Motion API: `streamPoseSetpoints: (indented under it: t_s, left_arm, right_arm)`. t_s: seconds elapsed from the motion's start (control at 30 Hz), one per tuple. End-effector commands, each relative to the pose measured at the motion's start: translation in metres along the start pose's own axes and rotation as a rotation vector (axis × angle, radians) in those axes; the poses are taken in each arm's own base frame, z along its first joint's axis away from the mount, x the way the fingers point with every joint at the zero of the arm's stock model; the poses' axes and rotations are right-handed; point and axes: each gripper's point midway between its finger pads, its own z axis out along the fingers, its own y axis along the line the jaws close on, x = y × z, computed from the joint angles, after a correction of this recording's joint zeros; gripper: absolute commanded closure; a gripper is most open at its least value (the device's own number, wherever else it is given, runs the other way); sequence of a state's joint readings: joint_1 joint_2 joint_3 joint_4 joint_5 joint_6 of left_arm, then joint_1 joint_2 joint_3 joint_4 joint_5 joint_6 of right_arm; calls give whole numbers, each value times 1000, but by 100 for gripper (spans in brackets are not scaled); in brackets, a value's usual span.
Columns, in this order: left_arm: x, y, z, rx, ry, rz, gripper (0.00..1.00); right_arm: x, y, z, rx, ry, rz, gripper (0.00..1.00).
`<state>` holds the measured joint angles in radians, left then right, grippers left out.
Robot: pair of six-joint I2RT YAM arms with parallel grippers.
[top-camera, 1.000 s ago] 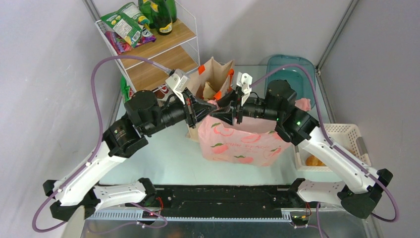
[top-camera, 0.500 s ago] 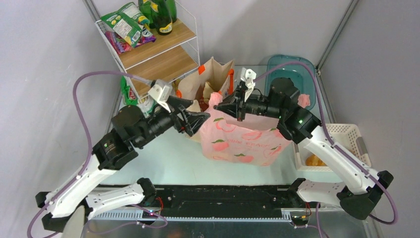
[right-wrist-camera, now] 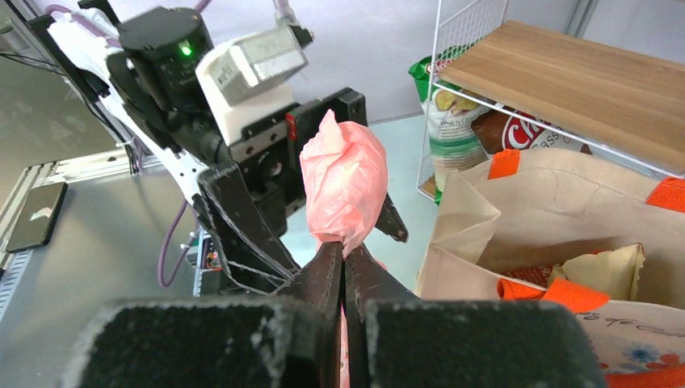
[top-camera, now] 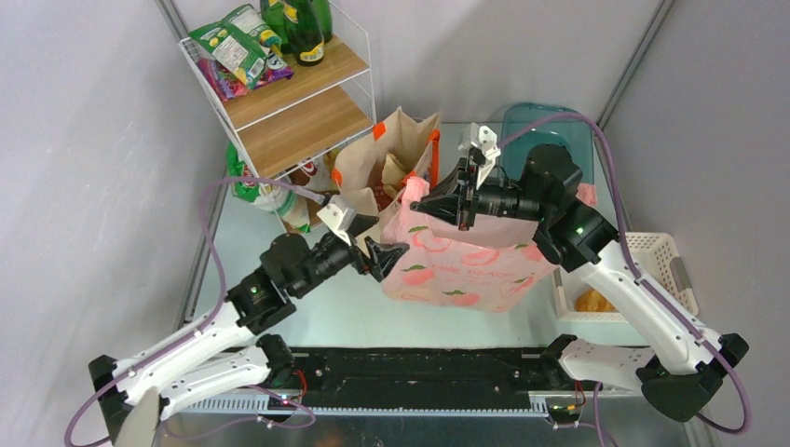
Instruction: Place the mixed food into the grocery bags and tie them
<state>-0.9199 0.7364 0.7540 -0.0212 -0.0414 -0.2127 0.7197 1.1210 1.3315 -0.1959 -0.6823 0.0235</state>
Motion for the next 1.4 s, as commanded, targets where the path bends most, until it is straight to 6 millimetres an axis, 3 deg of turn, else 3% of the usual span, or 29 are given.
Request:
streamPoseSetpoints:
  t_s: [0.0,0.3,0.5,0.77,0.87,1.07,1.13,1.17,1.2,1.23,1.27,1.33,1.37]
  left_arm:
    - [-60,-17,11,88,-263,72,0]
    - [-47,-62,31,356,-221,194,2]
    - [-33,-78,43,464,-167,222,9]
    - [-26,-89,44,546,-162,254,31]
    - [-27,-94,41,578,-188,265,35]
    - [-28,-98,45,601,-210,261,63]
    - [-26,-97,48,594,-202,250,80]
    - [-27,-94,50,573,-202,245,93]
    - [-25,-91,51,561,-198,239,97]
    - [-24,-87,53,534,-199,235,99]
    - [-21,-82,53,504,-195,228,100]
    - [-18,-73,53,454,-194,220,100]
    - [-18,-70,53,441,-196,219,100]
  right_arm:
    - [-17,12,-8,-49,-41,0,100]
    - [-15,21,-8,-121,9,35,100]
    - [-20,25,-7,-137,-2,30,100]
    - [-22,26,-7,-133,-5,28,100]
    - [-22,26,-7,-136,-2,30,100]
    - [-19,23,-5,-123,5,36,100]
    - [-21,21,-6,-105,1,33,100]
    - [-22,19,-6,-82,-4,31,98]
    - [-25,14,-8,-44,-14,30,87]
    - [-26,12,-10,-24,-16,34,77]
    - [-30,10,-15,12,-28,27,58]
    - [-37,7,-25,68,-46,21,38]
    - [-37,6,-29,88,-43,26,34]
